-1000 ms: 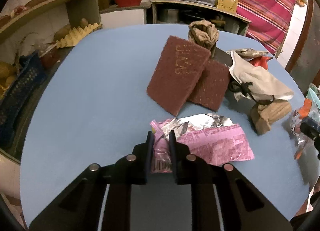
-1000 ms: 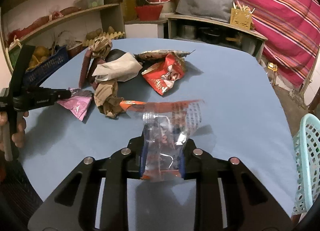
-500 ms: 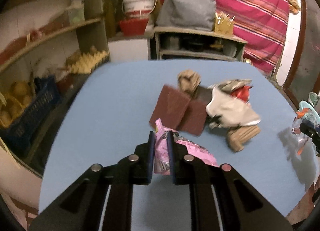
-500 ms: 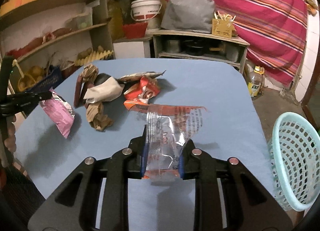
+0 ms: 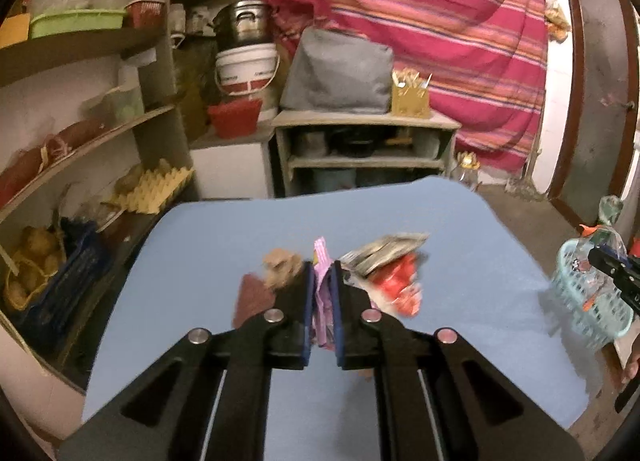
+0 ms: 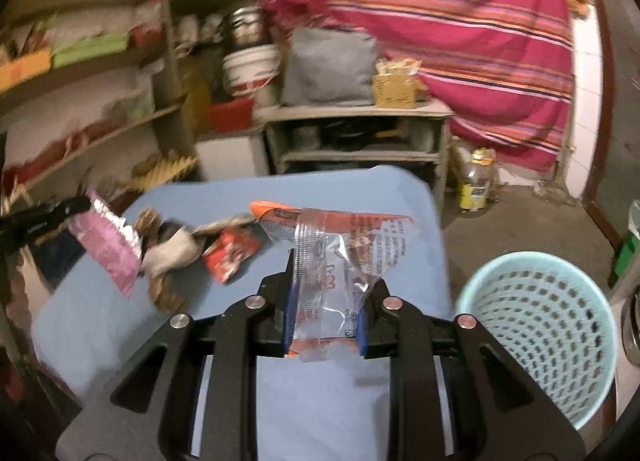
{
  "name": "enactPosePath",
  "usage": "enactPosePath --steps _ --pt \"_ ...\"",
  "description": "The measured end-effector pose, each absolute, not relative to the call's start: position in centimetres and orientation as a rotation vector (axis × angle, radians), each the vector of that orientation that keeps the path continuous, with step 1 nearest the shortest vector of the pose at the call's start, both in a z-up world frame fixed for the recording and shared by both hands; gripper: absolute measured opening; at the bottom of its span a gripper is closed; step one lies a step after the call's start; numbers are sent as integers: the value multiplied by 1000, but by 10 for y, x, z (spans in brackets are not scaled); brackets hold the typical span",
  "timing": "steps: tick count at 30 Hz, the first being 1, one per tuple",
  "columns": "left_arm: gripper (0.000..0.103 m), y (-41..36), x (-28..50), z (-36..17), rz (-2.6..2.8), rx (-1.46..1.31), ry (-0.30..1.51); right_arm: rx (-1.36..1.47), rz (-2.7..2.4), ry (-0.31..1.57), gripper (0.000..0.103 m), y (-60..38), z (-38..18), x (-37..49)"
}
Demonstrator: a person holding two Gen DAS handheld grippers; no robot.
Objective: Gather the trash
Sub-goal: 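Carry both wrappers over the basket and open both tools to drop them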
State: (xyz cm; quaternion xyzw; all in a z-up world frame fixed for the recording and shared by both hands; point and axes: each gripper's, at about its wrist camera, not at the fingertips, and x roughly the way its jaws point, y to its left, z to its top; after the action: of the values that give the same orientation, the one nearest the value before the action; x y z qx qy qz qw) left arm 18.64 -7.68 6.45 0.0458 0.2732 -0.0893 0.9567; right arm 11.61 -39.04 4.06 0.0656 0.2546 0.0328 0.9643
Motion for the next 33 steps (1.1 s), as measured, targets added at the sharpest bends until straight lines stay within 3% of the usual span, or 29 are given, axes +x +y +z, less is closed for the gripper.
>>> enactPosePath --steps 13,33 --pt "8 -207 187 89 -325 113 502 141 -193 460 23 -520 60 69" --pt "8 -402 180 50 -656 125 558 288 -327 515 23 -599 15 36"
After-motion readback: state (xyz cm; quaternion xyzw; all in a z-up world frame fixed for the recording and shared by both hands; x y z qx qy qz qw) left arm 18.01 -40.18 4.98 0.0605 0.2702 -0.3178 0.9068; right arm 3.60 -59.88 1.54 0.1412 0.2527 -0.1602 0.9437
